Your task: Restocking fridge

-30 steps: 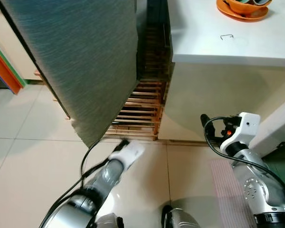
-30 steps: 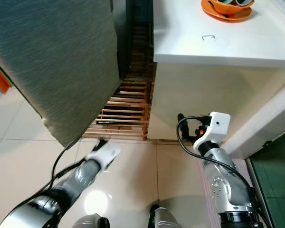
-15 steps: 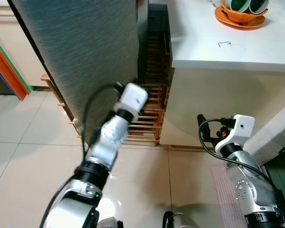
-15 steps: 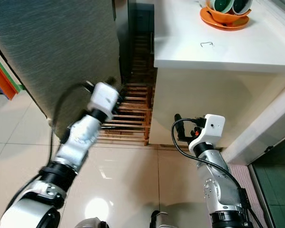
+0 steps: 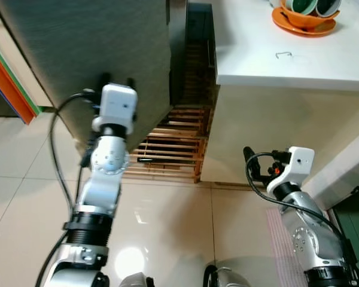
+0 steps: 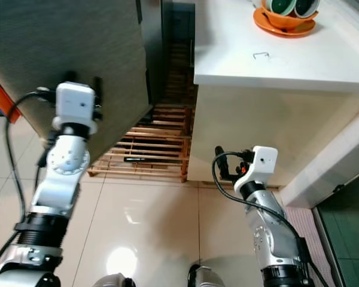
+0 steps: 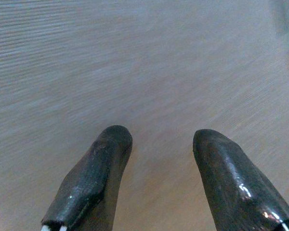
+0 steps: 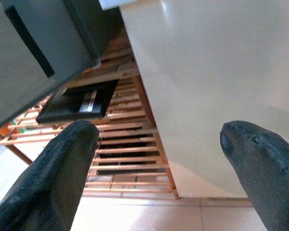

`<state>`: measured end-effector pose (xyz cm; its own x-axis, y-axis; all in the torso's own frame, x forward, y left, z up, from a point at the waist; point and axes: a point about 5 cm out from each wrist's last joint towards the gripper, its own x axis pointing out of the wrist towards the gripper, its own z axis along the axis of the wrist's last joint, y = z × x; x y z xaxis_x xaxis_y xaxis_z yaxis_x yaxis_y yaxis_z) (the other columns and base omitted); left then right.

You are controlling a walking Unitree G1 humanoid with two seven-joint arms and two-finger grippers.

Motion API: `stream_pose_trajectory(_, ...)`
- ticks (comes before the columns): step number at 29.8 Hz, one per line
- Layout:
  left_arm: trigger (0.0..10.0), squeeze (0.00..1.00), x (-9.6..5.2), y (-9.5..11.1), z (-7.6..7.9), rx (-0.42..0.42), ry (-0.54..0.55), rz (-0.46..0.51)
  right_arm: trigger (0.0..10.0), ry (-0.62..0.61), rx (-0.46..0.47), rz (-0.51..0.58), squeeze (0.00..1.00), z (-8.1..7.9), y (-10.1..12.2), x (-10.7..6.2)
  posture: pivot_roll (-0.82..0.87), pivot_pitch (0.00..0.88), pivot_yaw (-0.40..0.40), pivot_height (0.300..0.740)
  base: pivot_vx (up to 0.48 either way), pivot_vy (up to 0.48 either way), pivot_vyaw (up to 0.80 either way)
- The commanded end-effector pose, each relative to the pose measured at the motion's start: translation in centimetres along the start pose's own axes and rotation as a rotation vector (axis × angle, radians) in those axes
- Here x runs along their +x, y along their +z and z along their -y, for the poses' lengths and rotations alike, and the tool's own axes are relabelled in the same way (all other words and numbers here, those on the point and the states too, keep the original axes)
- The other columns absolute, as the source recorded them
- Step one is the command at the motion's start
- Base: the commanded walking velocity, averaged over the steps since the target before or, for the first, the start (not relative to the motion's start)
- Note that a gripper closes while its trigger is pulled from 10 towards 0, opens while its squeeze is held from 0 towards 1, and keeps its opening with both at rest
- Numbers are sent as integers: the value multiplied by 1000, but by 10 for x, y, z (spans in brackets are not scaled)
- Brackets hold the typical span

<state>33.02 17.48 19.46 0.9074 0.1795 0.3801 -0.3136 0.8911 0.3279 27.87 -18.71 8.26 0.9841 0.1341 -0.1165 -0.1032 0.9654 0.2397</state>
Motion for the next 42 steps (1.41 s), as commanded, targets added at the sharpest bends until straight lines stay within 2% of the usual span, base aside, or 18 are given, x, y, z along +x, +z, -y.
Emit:
stream_pose_trajectory(1, 10000, 0, -1, -4, 1, 8, 2, -38, 10000, 5, -7, 11, 0, 0, 1, 1, 55, 58, 3, 740, 0, 0, 0)
stream_pose_trajectory(3, 10000, 0, -1, -6, 6, -2, -27, -56, 10000, 4, -8, 11, 0, 0, 1, 2, 54, 59, 4, 740, 0, 0, 0)
stream_pose_trajectory(7, 10000, 0, -15, -4, 50, -128, -296, -85, 10000, -7, -20, 20, 0, -1, 3, 4, 49, 61, 4, 740, 0, 0, 0)
stream_pose_trajectory(8, 10000, 0, -19, -3, 60, -134, -360, -86, 10000, -9, -25, 23, 0, -1, 3, 4, 49, 61, 6, 740, 0, 0, 0)
stream_pose_trajectory(10, 10000, 0, -21, -1, 63, -143, -375, -75, 10000, -15, -30, 26, 0, -1, 4, 5, 48, 60, 4, 740, 0, 0, 0)
stream_pose_trajectory(11, 10000, 0, -23, 3, 68, -193, -421, -79, 10000, -27, -32, 30, 0, -1, 4, 6, 49, 61, 5, 740, 0, 0, 0)
stream_pose_trajectory(13, 10000, 0, -24, 4, 70, -190, -436, -73, 10000, -31, -42, 43, 0, -2, 6, 6, 49, 61, 5, 740, 0, 0, 0)
stream_pose_trajectory(16, 10000, 0, -26, 4, 70, -230, -452, -74, 10000, -63, -73, 69, 0, -4, 10, 7, 47, 62, 8, 740, 0, 0, 0)
stream_pose_trajectory(21, 10000, 0, -29, 0, 68, -280, -439, -100, 10000, -43, -101, 119, 0, -13, 17, 9, 44, 63, 8, 740, 0, 0, 0)
stream_pose_trajectory(28, 10000, 0, -32, -4, 67, -282, -416, -114, 10000, -18, -111, 114, 0, -19, 15, 12, 48, 62, 6, 740, 192, 321, 0)
stream_pose_trajectory(37, 10000, 0, -33, -6, 69, -280, -422, -124, 10000, -14, -123, 110, 0, -20, 14, 13, 46, 61, 6, 740, 0, 447, 0)
stream_pose_trajectory(42, 10000, 0, -30, -8, 66, -222, -385, -115, 10000, -8, -124, 75, 0, -21, 8, 15, 46, 59, 8, 740, 103, 419, 0)
